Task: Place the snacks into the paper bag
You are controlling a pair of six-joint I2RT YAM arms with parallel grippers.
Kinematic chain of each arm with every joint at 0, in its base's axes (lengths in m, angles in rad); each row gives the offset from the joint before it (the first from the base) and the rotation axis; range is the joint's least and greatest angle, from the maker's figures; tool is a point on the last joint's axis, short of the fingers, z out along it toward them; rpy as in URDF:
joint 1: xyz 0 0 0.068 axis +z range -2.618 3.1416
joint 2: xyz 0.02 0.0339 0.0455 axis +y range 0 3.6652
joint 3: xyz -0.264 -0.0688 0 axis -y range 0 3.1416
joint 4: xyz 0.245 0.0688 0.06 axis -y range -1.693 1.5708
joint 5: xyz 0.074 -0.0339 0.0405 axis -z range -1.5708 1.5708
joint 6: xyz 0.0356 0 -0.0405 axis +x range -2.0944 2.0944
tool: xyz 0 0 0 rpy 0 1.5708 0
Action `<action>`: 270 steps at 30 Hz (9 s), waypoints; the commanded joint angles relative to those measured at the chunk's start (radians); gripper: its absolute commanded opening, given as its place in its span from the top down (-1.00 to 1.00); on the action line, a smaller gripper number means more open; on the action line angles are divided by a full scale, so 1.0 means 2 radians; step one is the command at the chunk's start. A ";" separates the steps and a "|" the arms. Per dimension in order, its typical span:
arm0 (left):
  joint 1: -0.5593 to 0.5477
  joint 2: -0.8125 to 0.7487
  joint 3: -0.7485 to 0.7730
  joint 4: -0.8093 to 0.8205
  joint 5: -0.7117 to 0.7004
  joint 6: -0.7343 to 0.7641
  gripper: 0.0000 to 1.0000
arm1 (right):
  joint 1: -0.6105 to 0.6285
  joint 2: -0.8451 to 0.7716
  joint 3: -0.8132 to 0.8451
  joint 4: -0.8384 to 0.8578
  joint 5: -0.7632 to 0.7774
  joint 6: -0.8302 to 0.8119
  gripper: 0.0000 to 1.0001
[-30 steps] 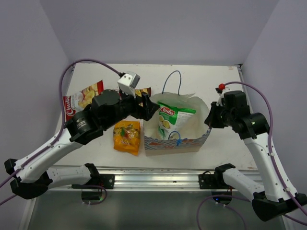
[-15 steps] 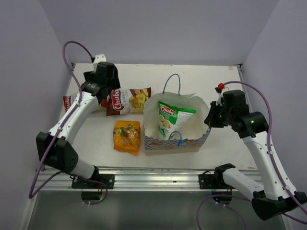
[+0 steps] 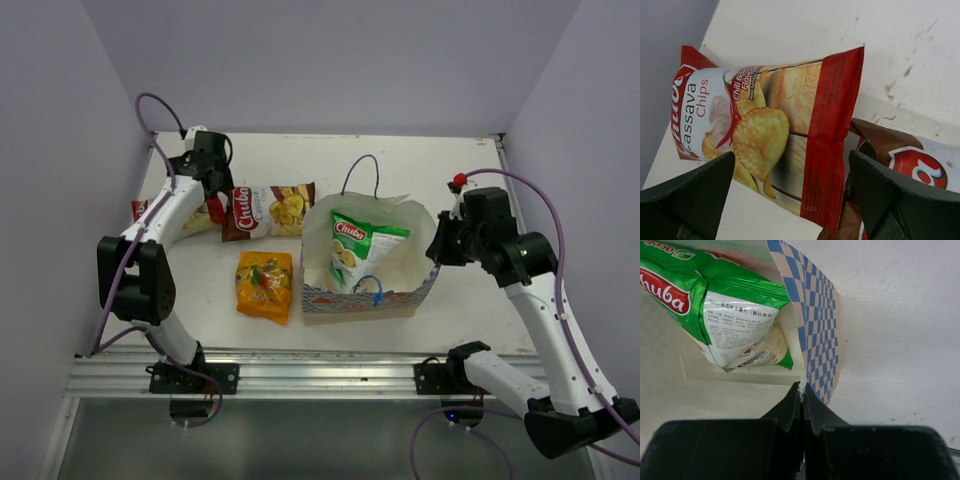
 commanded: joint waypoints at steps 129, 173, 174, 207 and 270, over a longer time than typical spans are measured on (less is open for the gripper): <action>-0.162 -0.076 0.048 0.052 0.123 -0.001 -0.99 | 0.002 -0.010 -0.020 0.015 -0.021 -0.011 1.00; -0.064 0.092 -0.018 0.165 0.229 0.072 -0.86 | 0.002 0.017 -0.013 0.028 -0.058 -0.017 1.00; -0.062 0.112 -0.011 0.159 0.236 0.073 -0.93 | 0.002 0.016 -0.012 0.028 -0.058 -0.017 1.00; -0.071 0.215 -0.033 0.171 0.302 0.082 0.59 | 0.002 0.036 0.008 0.035 -0.056 -0.019 1.00; -0.148 0.204 0.190 0.061 0.284 0.092 -0.99 | 0.006 0.029 0.008 0.039 -0.078 -0.011 1.00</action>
